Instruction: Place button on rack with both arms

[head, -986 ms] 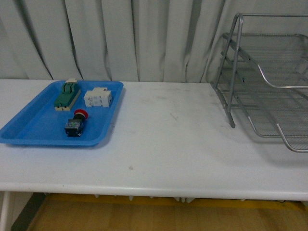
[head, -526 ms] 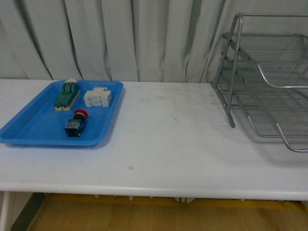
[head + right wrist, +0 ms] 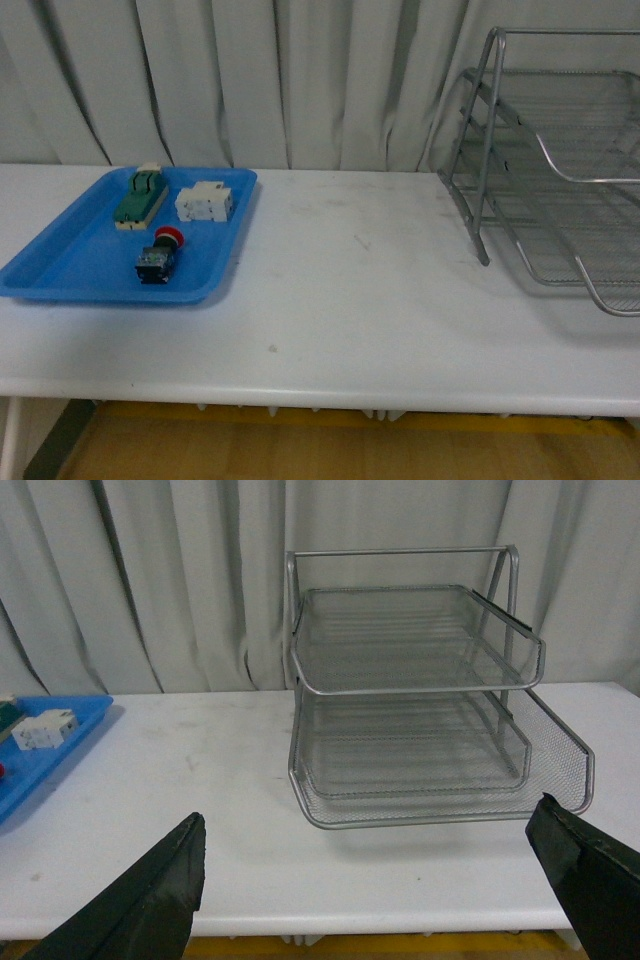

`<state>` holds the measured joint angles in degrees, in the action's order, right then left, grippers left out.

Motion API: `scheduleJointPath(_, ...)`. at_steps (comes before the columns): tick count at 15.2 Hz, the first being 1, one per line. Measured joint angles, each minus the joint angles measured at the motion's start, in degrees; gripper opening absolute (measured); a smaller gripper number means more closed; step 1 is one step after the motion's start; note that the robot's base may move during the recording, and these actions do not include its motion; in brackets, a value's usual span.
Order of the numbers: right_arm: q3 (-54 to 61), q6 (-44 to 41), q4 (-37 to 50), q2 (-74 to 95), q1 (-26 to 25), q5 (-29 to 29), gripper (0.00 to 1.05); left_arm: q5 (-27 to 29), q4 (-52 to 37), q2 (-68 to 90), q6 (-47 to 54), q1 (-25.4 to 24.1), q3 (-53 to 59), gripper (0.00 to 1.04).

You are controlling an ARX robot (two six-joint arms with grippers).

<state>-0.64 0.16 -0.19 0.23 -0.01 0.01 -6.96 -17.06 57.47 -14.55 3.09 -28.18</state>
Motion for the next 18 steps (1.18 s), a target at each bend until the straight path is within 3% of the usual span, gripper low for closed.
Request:
scheduleJointPath(2,0.0,0.0,0.0,0.0,0.0,0.0,0.98,1.33,0.33,22.4,2.27,2.58,-15.06,0.98)
scheduleJointPath(5,0.0,0.0,0.0,0.0,0.0,0.0,0.98,5.18,9.9,47.89,5.62,3.72,-35.12,0.98)
scheduleJointPath(8,0.0,0.0,0.0,0.0,0.0,0.0,0.98,7.63,17.16,60.28,6.05,1.92,-48.96,0.98)
scheduleJointPath(11,0.0,0.0,0.0,0.0,0.0,0.0,0.98,9.11,21.42,66.51,5.33,0.09,-54.31,0.98)
scheduleJointPath(18,0.0,0.0,0.0,0.0,0.0,0.0,0.98,8.22,19.17,74.01,11.56,-0.63,-55.87,0.98)
